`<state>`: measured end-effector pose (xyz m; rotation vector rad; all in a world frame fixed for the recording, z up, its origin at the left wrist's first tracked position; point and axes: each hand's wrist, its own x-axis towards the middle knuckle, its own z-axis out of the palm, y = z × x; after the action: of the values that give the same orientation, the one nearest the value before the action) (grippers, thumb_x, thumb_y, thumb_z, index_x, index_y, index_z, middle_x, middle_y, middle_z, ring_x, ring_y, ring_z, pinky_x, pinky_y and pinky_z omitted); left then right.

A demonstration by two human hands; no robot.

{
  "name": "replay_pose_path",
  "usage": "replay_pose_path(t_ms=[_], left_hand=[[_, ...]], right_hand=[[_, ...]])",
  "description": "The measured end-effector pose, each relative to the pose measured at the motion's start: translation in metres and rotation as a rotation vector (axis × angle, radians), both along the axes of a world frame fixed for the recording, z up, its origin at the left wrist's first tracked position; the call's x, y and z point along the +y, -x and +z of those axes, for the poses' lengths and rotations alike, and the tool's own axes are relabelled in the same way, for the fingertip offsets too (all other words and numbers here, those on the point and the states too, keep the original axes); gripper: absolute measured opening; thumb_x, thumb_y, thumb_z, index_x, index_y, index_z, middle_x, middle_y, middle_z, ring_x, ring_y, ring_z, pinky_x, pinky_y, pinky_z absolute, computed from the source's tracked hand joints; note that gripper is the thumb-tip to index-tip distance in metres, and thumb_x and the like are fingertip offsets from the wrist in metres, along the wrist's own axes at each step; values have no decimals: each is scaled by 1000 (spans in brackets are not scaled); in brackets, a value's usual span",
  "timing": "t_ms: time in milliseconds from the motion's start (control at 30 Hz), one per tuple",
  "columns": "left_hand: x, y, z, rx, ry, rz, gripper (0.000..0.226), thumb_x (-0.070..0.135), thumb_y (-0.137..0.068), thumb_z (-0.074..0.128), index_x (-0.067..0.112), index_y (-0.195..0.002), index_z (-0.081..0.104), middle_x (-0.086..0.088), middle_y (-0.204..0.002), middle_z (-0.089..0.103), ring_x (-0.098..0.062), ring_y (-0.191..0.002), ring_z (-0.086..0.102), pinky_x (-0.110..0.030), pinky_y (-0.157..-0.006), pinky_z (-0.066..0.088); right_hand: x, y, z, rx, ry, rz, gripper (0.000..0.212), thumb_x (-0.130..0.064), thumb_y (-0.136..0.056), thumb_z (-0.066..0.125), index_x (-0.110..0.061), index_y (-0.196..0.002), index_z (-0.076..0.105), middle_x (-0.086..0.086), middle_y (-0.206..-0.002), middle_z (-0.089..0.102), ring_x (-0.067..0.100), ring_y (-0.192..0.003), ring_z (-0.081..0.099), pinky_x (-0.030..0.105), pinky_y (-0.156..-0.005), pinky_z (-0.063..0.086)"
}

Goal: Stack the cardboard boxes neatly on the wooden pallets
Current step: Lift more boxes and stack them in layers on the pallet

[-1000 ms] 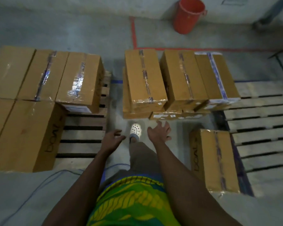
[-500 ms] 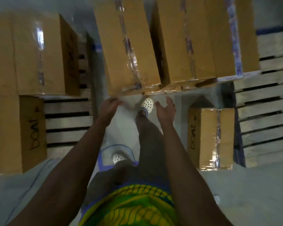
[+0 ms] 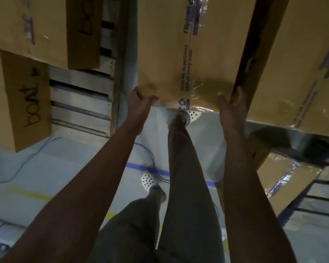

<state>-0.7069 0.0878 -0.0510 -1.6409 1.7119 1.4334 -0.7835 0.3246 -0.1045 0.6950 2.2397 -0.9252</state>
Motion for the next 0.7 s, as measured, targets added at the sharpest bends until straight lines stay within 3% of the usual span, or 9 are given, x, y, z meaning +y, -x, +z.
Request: replay_pose_path(t_ms=[200, 333, 433, 533, 633, 700], left_hand=[[1, -8, 2, 21, -56, 88, 55, 20, -71, 74, 21, -125, 62, 6, -115, 71, -11, -103, 66, -22, -78, 49], [-8, -8, 13, 79, -19, 77, 42, 8, -76, 73, 26, -112, 64, 7, -107, 70, -9, -97, 65, -27, -77, 49], [-17, -8, 41, 130, 124, 18, 52, 27, -68, 78, 26, -117, 60, 3, -115, 65, -20, -109, 61, -38, -88, 53], [-27, -14, 86, 112, 390, -172, 73, 46, -70, 76, 16, -132, 52, -7, -128, 52, -28, -122, 43, -46, -101, 39], [-40, -29, 148, 229, 567, -257, 72, 56, -75, 61, 12, -132, 54, -12, -126, 50, -34, -120, 43, -48, -102, 36], [-51, -47, 189, 310, 616, -220, 66, 54, -81, 63, 14, -133, 55, -11, -128, 48, -35, -124, 40, -53, -104, 36]], right_hand=[[-15, -7, 4, -87, -11, -25, 100, -78, -68, 61, -34, -153, 36, -3, -156, 43, 27, -141, 44, 54, -111, 42], [-26, -6, 24, -63, 55, -86, 109, -91, -58, 60, -39, -151, 38, -7, -152, 49, 25, -137, 49, 56, -109, 43], [-35, -4, 49, 1, 58, -90, 115, -101, -50, 53, -42, -148, 39, -11, -148, 52, 23, -134, 51, 61, -106, 42], [-49, -11, 114, 126, 80, -138, 94, -83, -66, 59, -36, -146, 49, -6, -144, 56, 23, -131, 53, 56, -108, 44], [-54, -33, 177, 257, 143, -202, 84, -77, -72, 57, -32, -143, 55, -5, -138, 62, 21, -126, 57, 51, -107, 47], [-59, -60, 219, 329, 180, -232, 85, -79, -71, 56, -32, -142, 58, -3, -138, 62, 21, -126, 56, 50, -107, 46]])
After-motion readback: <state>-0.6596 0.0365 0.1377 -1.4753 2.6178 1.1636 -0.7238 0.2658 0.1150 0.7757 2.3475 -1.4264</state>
